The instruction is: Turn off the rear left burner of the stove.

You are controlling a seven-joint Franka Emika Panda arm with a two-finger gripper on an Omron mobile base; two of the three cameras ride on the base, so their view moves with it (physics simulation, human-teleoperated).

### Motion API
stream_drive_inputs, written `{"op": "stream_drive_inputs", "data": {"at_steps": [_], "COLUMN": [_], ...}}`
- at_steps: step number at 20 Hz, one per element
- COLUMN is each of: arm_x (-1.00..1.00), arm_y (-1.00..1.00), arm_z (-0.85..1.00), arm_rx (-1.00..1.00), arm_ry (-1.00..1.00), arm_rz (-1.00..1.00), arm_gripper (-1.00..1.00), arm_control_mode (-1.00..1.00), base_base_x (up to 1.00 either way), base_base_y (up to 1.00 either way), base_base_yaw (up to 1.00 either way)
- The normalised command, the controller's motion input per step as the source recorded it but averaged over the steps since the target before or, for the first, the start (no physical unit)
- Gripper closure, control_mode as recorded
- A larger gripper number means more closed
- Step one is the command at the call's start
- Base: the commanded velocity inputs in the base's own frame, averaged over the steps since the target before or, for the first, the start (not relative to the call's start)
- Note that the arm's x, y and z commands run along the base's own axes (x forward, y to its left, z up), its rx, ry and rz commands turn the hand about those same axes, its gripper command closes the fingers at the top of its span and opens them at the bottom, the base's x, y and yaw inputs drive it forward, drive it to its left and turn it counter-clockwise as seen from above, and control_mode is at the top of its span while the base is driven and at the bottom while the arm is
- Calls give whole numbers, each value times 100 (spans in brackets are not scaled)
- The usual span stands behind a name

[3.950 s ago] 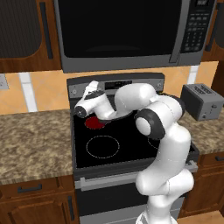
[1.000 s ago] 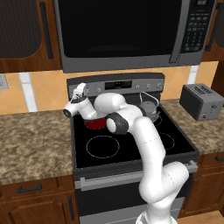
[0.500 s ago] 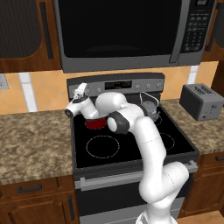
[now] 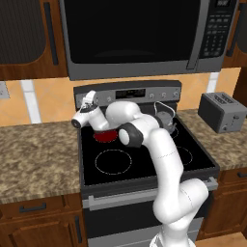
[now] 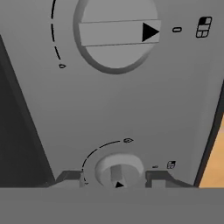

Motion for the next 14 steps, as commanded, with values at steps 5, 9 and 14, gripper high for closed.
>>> {"op": "stream_drive_inputs", "data": {"at_steps": [5, 9, 14], "arm_x": [10, 6, 0], "arm_y": [0, -1, -5], "arm_z": [4, 21, 26], "arm_rx": [1, 16, 36], "arm_ry": [2, 10, 6], "arm_rz": [0, -5, -8], "arm_gripper": [100, 100, 100], "arm_control_mode": [-100, -100, -100], "base_base_x": [0, 0, 0], "base_base_y": [0, 0, 0], "base_base_yaw": [0, 0, 0]}}
